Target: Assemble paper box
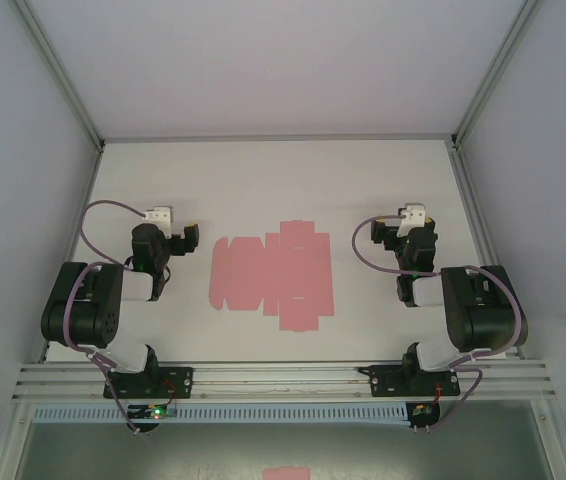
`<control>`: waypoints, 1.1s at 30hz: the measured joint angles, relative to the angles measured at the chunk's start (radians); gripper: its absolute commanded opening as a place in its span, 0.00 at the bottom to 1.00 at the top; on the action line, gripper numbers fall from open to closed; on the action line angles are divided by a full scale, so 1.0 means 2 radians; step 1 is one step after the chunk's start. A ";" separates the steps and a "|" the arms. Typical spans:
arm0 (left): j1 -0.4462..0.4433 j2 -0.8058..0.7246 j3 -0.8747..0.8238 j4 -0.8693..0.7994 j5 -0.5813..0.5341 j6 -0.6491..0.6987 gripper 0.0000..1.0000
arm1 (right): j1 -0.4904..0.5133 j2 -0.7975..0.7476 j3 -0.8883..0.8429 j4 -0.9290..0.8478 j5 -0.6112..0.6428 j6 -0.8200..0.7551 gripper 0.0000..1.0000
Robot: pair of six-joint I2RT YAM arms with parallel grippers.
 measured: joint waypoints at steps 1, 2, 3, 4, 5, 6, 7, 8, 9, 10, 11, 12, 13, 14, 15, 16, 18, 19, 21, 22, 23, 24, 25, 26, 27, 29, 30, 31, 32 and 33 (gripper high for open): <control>0.000 0.000 0.000 0.000 0.000 0.000 1.00 | 0.000 0.000 0.000 0.000 0.000 0.000 0.98; 0.000 0.000 0.000 0.000 0.000 0.000 1.00 | 0.000 0.000 0.000 0.000 0.000 0.000 0.98; 0.000 0.000 0.000 0.000 0.000 0.000 1.00 | 0.000 0.000 0.000 0.000 0.000 0.000 0.98; 0.000 0.000 0.000 0.000 0.000 0.000 1.00 | 0.000 0.000 0.000 0.000 0.000 0.000 0.98; 0.000 0.000 0.001 -0.002 0.000 0.000 1.00 | 0.000 0.000 0.000 0.000 0.000 0.000 0.98; 0.000 0.000 0.005 -0.011 -0.003 0.000 1.00 | 0.000 0.000 0.001 -0.002 0.000 0.001 0.98; 0.000 -0.002 0.009 -0.021 -0.008 -0.002 1.00 | 0.000 -0.001 0.003 -0.007 0.000 0.001 0.98; 0.000 -0.009 0.015 -0.036 -0.018 -0.005 1.00 | 0.000 -0.003 0.005 -0.014 0.000 0.002 0.98; 0.000 -0.018 0.021 -0.054 -0.026 -0.008 1.00 | 0.000 -0.007 0.008 -0.025 0.000 0.002 0.98; 0.000 -0.033 0.029 -0.078 -0.036 -0.013 1.00 | 0.000 -0.019 0.011 -0.041 0.001 0.002 0.98; 0.000 -0.053 0.039 -0.108 -0.047 -0.018 1.00 | 0.000 -0.035 0.013 -0.055 0.003 0.002 0.98; 0.000 -0.071 0.050 -0.133 -0.054 -0.023 1.00 | 0.000 -0.052 0.015 -0.070 0.007 0.004 0.98; 0.000 -0.093 0.065 -0.165 -0.060 -0.030 1.00 | 0.000 -0.071 0.020 -0.086 0.013 0.007 0.98; 0.000 -0.114 0.085 -0.200 -0.062 -0.039 1.00 | 0.001 -0.093 0.031 -0.117 0.021 0.012 0.98; 0.000 -0.129 0.104 -0.232 -0.061 -0.048 1.00 | 0.003 -0.112 0.049 -0.155 0.028 0.016 0.98; 0.000 -0.142 0.124 -0.263 -0.058 -0.058 1.00 | 0.006 -0.126 0.070 -0.195 0.035 0.022 0.98; 0.000 -0.164 0.163 -0.326 -0.041 -0.083 1.00 | 0.022 -0.150 0.131 -0.287 0.054 0.038 0.98; 0.000 -0.173 0.180 -0.360 -0.027 -0.098 1.00 | 0.035 -0.159 0.162 -0.331 0.064 0.051 0.98; 0.000 -0.183 0.194 -0.410 -0.001 -0.122 1.00 | 0.062 -0.173 0.205 -0.397 0.072 0.070 0.98; 0.000 -0.186 0.195 -0.436 0.015 -0.134 1.00 | 0.078 -0.180 0.220 -0.429 0.073 0.082 0.98; 0.000 -0.187 0.195 -0.462 0.029 -0.145 1.00 | 0.092 -0.185 0.229 -0.455 0.072 0.095 0.98; -0.001 -0.187 0.193 -0.485 0.044 -0.155 1.00 | 0.105 -0.187 0.234 -0.480 0.068 0.107 0.98; -0.002 -0.186 0.190 -0.509 0.060 -0.165 1.00 | 0.117 -0.188 0.237 -0.505 0.060 0.118 0.98; -0.003 -0.184 0.187 -0.529 0.076 -0.173 1.00 | 0.128 -0.185 0.237 -0.526 0.051 0.128 0.97; -0.006 -0.180 0.183 -0.544 0.091 -0.182 1.00 | 0.139 -0.179 0.237 -0.546 0.044 0.136 0.95; -0.014 -0.171 0.175 -0.562 0.119 -0.198 0.99 | 0.163 -0.159 0.238 -0.573 0.033 0.153 0.86; -0.021 -0.162 0.171 -0.568 0.136 -0.207 0.97 | 0.175 -0.142 0.240 -0.584 0.026 0.159 0.83; -0.027 -0.154 0.169 -0.573 0.147 -0.213 0.97 | 0.187 -0.123 0.245 -0.593 0.020 0.167 0.82; -0.032 -0.146 0.168 -0.577 0.157 -0.218 0.97 | 0.196 -0.105 0.250 -0.602 0.016 0.172 0.81; -0.038 -0.137 0.168 -0.580 0.166 -0.224 0.96 | 0.205 -0.078 0.260 -0.614 0.012 0.175 0.79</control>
